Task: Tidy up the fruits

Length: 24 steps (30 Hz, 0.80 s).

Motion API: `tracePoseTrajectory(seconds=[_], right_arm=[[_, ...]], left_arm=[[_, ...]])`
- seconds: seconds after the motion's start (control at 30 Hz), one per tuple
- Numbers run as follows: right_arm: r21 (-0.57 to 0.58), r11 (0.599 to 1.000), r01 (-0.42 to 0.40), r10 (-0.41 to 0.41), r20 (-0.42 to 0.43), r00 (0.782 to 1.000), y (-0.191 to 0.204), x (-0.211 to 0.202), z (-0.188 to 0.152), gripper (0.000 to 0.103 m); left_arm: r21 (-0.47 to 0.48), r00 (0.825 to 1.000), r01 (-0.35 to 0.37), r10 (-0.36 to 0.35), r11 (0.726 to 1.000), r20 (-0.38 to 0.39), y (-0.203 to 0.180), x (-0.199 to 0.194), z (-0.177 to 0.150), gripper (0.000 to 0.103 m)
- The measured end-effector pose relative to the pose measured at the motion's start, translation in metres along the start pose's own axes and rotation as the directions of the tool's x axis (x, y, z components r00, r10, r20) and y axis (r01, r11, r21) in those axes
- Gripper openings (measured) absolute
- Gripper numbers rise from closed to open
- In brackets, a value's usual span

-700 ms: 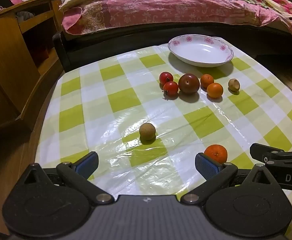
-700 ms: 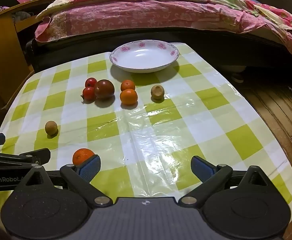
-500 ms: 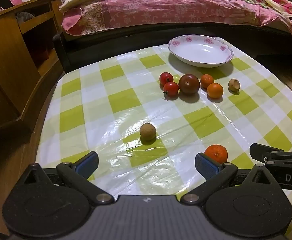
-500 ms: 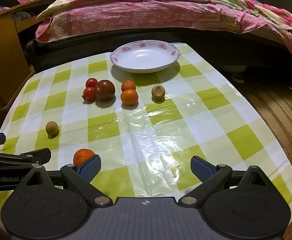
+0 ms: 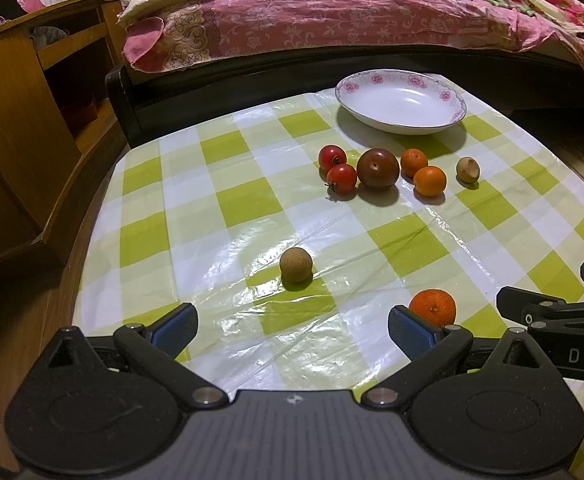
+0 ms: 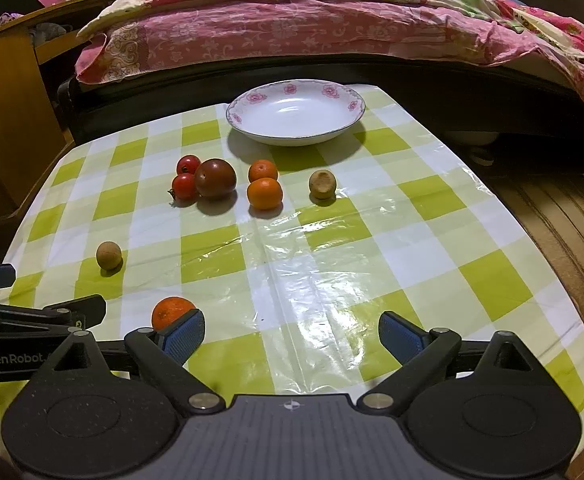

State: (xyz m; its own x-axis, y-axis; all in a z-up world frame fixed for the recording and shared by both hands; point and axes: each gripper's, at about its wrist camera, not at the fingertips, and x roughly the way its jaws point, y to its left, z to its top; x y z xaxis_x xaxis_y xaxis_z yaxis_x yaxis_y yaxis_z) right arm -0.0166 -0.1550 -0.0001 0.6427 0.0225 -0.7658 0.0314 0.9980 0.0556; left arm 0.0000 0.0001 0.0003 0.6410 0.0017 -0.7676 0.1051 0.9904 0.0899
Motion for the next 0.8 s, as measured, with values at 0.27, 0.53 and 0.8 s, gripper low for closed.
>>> tracePoseTrajectory(seconds=[0.27,0.53,0.8], right_arm=[[0.0,1.0,-0.005,0.005,-0.002,1.0,0.0019,0.0011,-0.001,0.09],[-0.004,1.0,-0.008,0.008,-0.003,1.0,0.0031,0.0015,-0.0016,0.09],[-0.009,1.0,-0.014,0.014,-0.008,1.0,0.0052,0.0034,-0.0007,0.089]], left_arm=[[-0.001,1.0,0.001,-0.001,1.0,0.0,0.0001,0.0,0.0,0.103],[-0.001,1.0,0.0,0.0,1.0,-0.001,-0.0001,-0.0003,-0.0001,0.103],[-0.003,1.0,0.003,-0.003,1.0,-0.004,0.0001,-0.0007,0.0001,0.103]])
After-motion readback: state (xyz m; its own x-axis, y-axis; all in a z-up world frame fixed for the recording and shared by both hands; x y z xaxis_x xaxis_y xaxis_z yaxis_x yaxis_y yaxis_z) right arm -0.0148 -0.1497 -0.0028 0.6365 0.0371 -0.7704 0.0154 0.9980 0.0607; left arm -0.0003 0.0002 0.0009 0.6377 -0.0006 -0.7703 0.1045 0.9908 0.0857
